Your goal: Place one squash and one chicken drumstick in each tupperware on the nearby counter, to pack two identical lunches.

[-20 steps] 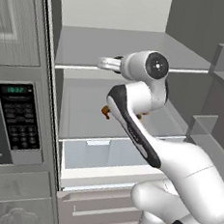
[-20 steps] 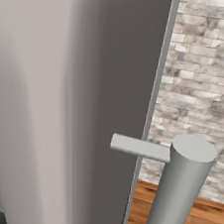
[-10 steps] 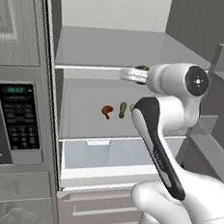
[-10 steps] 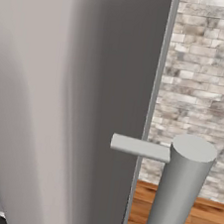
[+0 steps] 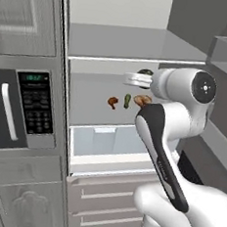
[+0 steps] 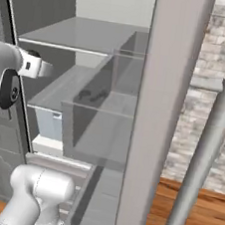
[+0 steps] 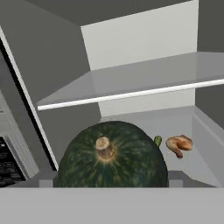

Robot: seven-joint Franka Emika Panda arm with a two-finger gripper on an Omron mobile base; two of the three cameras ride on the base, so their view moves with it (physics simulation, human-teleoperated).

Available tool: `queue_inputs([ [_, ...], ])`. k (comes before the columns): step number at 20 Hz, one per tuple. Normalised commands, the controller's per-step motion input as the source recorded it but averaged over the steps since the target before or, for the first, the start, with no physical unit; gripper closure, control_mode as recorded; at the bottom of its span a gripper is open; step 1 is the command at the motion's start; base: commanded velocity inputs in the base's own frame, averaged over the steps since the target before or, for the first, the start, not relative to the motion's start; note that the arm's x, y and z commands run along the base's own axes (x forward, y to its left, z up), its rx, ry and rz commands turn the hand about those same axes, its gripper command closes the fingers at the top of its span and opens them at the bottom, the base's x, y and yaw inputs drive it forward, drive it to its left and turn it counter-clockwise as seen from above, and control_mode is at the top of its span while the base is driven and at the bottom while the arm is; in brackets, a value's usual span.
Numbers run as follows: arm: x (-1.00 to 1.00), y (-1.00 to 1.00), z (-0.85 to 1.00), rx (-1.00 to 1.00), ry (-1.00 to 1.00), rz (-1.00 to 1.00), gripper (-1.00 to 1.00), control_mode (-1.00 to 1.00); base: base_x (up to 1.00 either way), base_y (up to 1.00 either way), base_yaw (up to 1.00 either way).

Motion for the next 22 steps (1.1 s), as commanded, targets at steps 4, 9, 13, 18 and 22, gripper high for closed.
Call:
queue_inputs([
  [4,0.00,0.00,0.00,0.00,0.00,0.00,1.00,1.00,-0.23,0.93,0.00],
  [9,0.00,0.00,0.00,0.00,0.00,0.00,1.00,1.00,-0.15,1.00,0.00],
  [13,0.00,0.00,0.00,0.00,0.00,0.00,1.00,1.00,-0.45,1.00,0.00],
  [18,0.00,0.00,0.00,0.00,0.00,0.00,1.00,1.00,-0.49,1.00,0.00],
  [22,0.00,0.00,0.00,0.00,0.00,0.00,1.00,1.00,-0.14,1.00,0.00],
])
